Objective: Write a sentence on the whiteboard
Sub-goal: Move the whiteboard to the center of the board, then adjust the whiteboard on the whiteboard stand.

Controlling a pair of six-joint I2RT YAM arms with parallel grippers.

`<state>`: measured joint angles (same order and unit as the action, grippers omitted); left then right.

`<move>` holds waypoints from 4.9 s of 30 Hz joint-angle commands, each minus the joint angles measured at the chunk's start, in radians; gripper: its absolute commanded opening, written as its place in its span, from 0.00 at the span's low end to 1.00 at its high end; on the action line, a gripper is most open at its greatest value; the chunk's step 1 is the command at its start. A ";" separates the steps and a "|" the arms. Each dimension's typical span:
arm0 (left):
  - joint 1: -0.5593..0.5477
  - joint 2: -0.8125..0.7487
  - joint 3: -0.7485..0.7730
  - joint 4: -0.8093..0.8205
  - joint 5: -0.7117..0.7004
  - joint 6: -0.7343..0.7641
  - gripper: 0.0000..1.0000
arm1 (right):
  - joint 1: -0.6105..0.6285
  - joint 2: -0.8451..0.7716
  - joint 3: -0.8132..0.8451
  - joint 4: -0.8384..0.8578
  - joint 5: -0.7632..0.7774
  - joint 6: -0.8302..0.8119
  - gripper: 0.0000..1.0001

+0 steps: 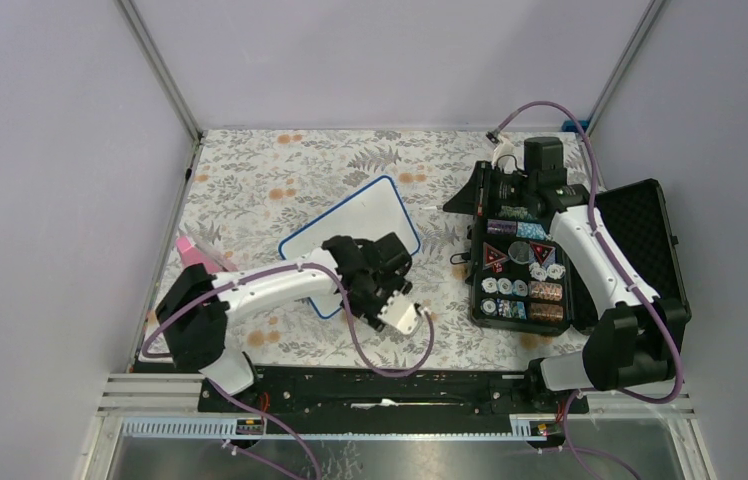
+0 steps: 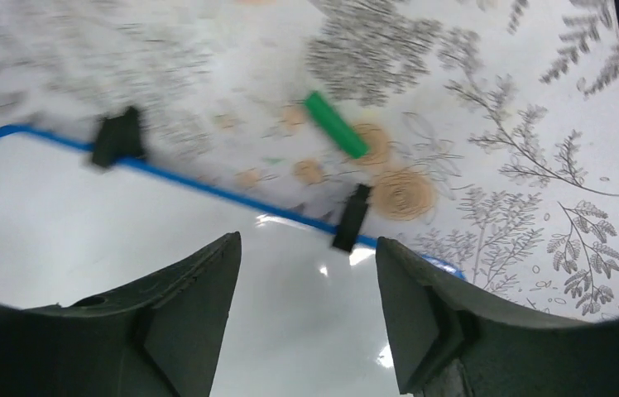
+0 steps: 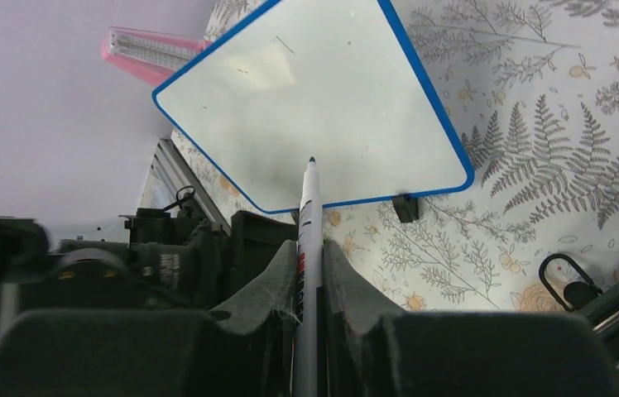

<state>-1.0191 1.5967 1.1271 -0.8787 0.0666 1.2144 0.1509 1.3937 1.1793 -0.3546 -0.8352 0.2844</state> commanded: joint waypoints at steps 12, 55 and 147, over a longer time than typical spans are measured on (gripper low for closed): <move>0.611 -0.226 0.476 -0.033 0.512 -0.770 0.90 | -0.002 0.068 0.184 0.062 -0.120 -0.034 0.00; 1.088 -0.206 0.062 0.128 0.917 -1.102 0.49 | 0.603 0.214 0.062 0.447 0.119 -0.123 0.00; 0.053 0.026 -0.153 0.111 -0.030 0.221 0.37 | -0.080 -0.039 -0.124 0.479 -0.185 0.101 0.00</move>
<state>-0.9623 1.6104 1.0126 -0.8013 0.0811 1.3685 0.0700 1.3872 1.0550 0.0814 -0.9897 0.3794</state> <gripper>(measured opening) 0.404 0.186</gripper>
